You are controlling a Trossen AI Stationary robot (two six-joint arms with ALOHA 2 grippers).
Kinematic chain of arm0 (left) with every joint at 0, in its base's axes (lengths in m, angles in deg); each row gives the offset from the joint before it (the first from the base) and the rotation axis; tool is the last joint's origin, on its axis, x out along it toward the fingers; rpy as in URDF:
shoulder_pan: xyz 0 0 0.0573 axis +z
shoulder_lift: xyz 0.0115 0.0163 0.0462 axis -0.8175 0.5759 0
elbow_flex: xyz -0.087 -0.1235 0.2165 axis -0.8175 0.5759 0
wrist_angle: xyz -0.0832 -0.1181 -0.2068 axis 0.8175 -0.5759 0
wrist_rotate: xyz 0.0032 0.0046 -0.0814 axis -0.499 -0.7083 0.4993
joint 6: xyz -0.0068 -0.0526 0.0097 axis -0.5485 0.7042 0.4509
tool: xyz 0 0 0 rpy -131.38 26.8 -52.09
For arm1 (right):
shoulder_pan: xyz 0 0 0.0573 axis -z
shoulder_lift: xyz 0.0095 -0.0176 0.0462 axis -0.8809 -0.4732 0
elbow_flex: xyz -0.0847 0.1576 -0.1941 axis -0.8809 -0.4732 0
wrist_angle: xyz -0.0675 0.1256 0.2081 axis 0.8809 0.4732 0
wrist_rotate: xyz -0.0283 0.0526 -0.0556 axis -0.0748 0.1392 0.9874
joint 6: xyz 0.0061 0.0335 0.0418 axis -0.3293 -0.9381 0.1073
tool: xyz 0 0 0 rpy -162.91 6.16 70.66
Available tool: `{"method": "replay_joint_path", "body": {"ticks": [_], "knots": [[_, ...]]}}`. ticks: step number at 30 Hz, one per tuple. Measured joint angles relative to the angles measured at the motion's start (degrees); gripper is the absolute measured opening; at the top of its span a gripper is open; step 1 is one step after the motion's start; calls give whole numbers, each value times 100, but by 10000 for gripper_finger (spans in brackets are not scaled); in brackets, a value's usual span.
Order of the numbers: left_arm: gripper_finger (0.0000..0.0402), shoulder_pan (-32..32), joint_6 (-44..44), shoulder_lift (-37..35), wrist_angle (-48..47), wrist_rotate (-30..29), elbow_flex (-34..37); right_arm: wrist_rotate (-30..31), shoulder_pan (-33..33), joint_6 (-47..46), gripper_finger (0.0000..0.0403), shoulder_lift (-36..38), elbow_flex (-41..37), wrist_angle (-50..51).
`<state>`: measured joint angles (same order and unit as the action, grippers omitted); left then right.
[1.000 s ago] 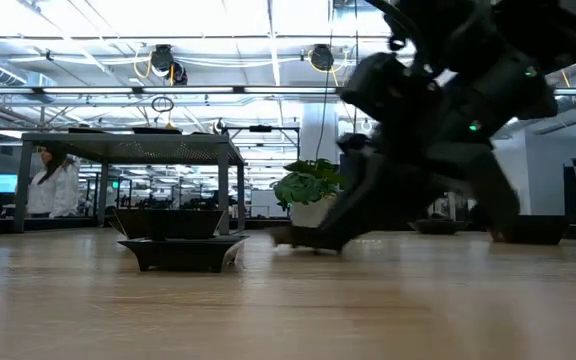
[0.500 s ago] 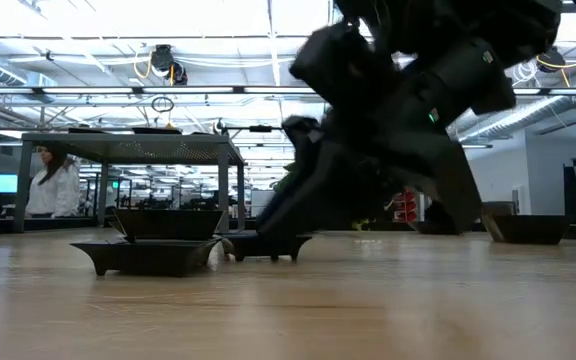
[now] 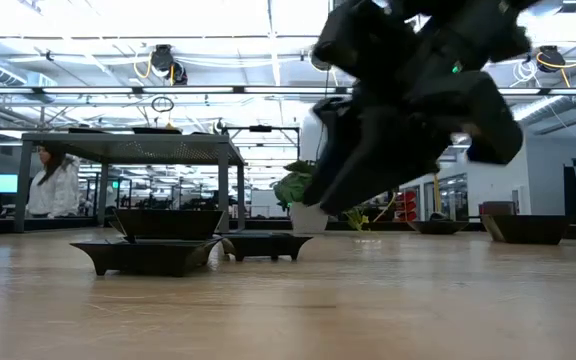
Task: Pick & Place Mini shaped plates
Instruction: Move the black distorted square plate to the center of the table
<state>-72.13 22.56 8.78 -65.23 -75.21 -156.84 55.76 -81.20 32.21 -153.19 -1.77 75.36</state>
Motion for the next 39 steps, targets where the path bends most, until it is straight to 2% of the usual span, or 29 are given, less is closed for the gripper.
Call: {"method": "replay_joint_path", "body": {"ticks": [7,13,23,30,39], "knots": [[97,0,0,0,-4,3,0,1213,-4,-1310,133,1028,-140,2564],[97,-4,-4,0,-4,3,0,1414,-4,-2998,143,1917,-630,4288],[97,-4,-7,0,-2,1,0,1423,-21,-4120,170,2874,-1726,5102],[97,-4,-17,0,-2,-1,0,1845,11,-4380,173,2949,-2162,5495],[97,-4,-13,0,0,-3,0,2138,137,-4375,172,2949,-2416,5501]]}}
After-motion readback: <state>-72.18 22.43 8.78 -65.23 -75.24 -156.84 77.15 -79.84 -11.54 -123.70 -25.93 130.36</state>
